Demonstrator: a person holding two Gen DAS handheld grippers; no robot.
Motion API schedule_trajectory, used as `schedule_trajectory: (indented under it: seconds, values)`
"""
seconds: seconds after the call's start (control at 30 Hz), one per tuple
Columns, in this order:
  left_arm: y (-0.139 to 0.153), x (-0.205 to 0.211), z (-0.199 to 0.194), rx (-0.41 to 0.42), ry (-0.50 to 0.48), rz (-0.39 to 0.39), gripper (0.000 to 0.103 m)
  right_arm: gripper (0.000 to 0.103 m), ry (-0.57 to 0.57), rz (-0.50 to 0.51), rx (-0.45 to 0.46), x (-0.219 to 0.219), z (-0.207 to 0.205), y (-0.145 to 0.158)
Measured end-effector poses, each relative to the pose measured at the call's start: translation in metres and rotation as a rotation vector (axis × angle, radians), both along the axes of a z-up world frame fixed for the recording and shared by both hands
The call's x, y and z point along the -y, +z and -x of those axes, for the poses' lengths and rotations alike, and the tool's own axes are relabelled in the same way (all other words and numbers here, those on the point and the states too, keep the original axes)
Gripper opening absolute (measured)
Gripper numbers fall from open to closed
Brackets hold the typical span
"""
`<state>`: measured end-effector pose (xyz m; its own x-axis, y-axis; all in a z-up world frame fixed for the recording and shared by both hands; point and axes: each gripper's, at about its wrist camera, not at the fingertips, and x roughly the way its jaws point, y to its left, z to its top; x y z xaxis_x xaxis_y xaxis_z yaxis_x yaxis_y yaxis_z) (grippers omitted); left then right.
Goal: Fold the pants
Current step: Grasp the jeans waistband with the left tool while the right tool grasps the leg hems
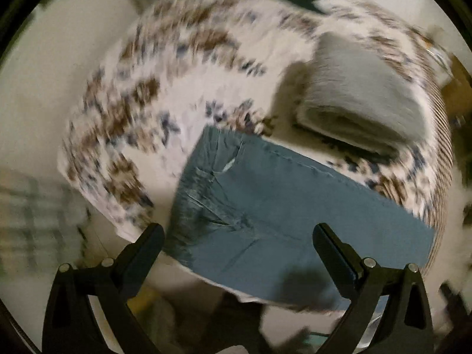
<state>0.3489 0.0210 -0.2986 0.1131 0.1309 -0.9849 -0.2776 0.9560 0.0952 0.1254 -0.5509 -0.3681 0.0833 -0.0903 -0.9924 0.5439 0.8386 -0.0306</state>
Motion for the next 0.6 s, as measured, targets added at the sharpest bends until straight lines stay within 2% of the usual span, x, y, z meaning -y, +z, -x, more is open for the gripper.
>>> schedule_trajectory:
  seconds: [0.07,0.2,0.33,0.53,0.57,0.6]
  values:
    - [-0.04,-0.021,-0.034,-0.055,0.098,0.028,0.103,0.103,-0.089,-0.031,-0.034,0.023,-0.033,-0.049]
    - [-0.112,-0.056,-0.092,-0.13,0.249,0.013,0.103,0.103,-0.227,-0.07,-0.108,0.059,-0.084,-0.142]
    - [-0.18,-0.075,-0.137,-0.212,0.351,0.041,0.103,0.103,-0.318,-0.082,-0.17,0.087,-0.101,-0.209]
    - [-0.271,-0.087,-0.181,-0.325,0.445,0.046,0.103,0.103,-0.42,-0.087,-0.223,0.123,-0.121,-0.276]
    - [-0.277,-0.09,-0.182,-0.33,0.449,0.035,0.099,0.103,-0.438,-0.092,-0.228,0.128,-0.125,-0.285]
    - [-0.283,-0.092,-0.183,-0.337,0.453,0.025,0.082,0.103,-0.456,-0.099,-0.229,0.132,-0.128,-0.293]
